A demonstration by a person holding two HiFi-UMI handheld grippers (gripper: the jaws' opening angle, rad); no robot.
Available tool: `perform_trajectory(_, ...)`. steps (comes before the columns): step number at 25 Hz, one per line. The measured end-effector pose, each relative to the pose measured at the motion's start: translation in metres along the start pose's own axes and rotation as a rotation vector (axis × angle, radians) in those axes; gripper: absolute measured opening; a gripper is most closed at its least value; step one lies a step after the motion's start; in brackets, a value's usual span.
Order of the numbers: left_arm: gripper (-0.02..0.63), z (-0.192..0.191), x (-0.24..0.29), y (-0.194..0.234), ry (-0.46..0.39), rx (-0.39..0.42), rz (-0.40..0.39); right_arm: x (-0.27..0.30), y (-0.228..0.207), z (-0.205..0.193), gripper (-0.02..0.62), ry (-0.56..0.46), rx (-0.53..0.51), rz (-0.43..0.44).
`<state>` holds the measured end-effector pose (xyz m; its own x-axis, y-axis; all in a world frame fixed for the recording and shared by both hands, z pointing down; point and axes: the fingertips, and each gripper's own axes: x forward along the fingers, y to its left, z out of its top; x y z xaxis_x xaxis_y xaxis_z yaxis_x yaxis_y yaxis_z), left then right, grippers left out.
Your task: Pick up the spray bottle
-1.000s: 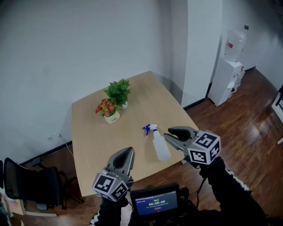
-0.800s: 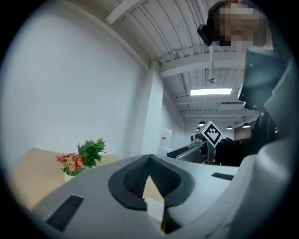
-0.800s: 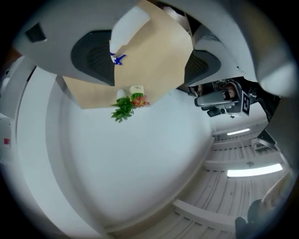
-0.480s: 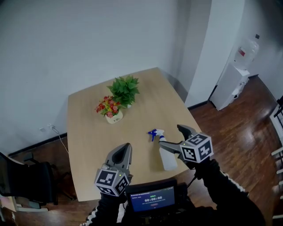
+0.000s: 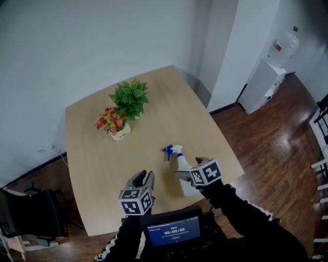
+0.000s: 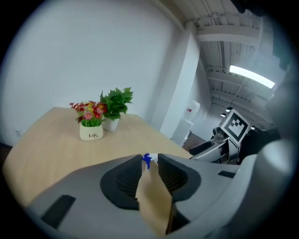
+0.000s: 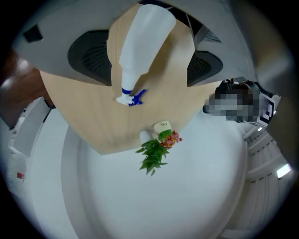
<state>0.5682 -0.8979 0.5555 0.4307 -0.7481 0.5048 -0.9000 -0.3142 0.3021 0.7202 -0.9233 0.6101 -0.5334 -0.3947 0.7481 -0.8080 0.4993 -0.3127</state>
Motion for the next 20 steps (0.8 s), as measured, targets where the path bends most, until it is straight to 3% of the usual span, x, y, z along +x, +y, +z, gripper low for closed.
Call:
perform_trajectory(4,0.127,-0.030,0.031,0.013,0.095,-0.042,0.034,0.036,-0.024,-0.035,0.503,0.117,0.041,-0.053)
perform_trajectory(6,0.165,-0.043,0.043,0.016,0.135,-0.060,0.052,0.049,-0.030,-0.053,0.503,0.179,0.038,-0.061)
perform_trajectory(11,0.167,-0.076,0.072,0.022,0.244,-0.056,0.071,0.076,-0.035,-0.067,0.503,0.239,0.057,-0.076)
perform_trajectory(19,0.167,-0.102,0.093,0.035,0.311,-0.118,0.110,0.105,-0.037,-0.088,0.502,0.349,0.067,-0.110)
perform_trajectory(20,0.167,-0.102,0.093,0.034,0.309,-0.118,0.105,0.107,-0.037,-0.090,0.480,0.354,0.081,-0.106)
